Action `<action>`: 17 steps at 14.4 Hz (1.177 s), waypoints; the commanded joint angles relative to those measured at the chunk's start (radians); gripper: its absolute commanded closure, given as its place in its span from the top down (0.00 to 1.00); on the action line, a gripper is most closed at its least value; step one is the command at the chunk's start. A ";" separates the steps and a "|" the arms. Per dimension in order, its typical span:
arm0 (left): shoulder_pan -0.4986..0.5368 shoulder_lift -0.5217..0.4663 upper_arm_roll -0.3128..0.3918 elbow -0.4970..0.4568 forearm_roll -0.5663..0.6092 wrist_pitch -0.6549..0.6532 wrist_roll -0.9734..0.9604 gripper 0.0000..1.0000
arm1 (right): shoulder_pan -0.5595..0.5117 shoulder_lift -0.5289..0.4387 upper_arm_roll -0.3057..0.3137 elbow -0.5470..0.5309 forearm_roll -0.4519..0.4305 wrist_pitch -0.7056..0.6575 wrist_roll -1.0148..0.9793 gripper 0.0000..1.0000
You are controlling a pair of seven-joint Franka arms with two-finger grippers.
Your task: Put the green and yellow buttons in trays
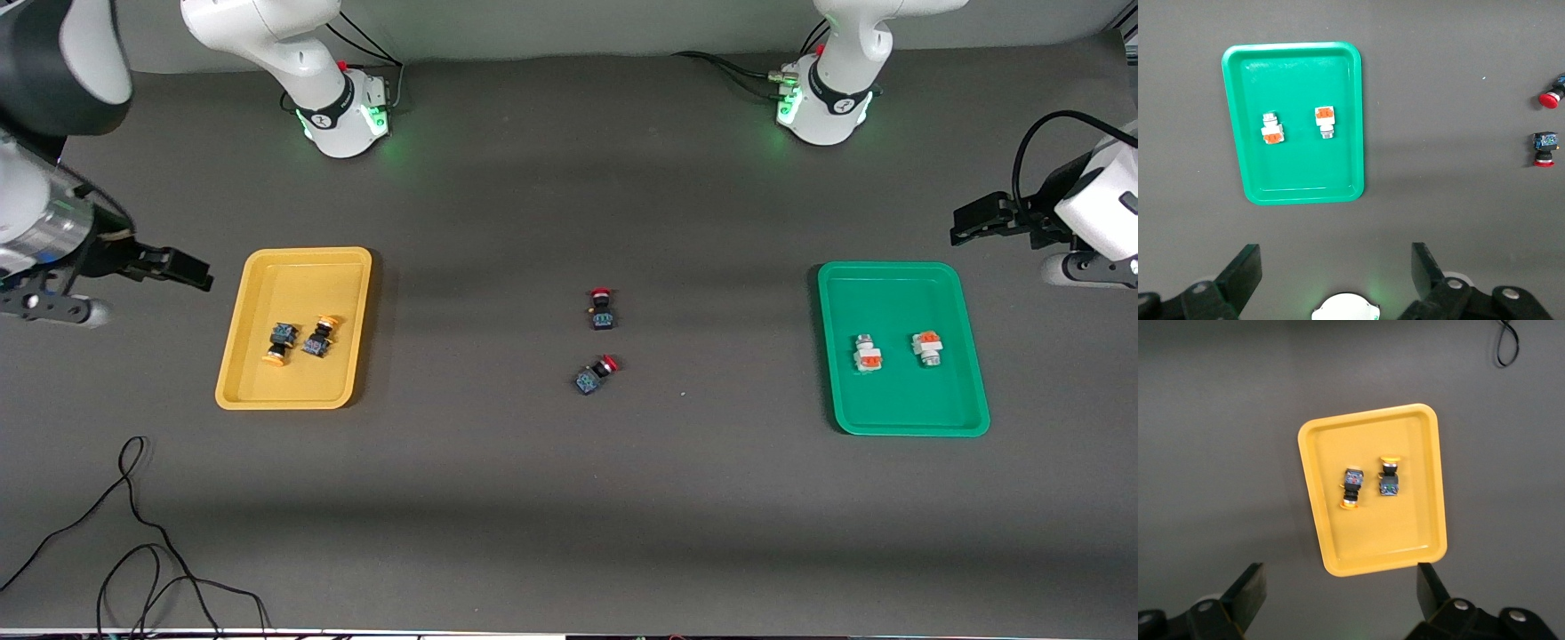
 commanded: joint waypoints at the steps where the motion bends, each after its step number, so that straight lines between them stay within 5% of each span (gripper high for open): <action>1: -0.015 -0.021 0.008 -0.018 0.000 0.015 -0.021 1.00 | -0.028 -0.138 0.020 -0.167 -0.024 0.093 0.006 1.00; 14: -0.016 -0.022 -0.002 -0.020 0.061 0.014 -0.003 1.00 | -0.020 -0.063 -0.005 0.074 0.065 -0.120 0.006 1.00; 17: -0.015 -0.019 -0.003 -0.017 0.061 0.013 -0.001 1.00 | -0.019 -0.051 -0.011 0.088 0.084 -0.171 -0.140 1.00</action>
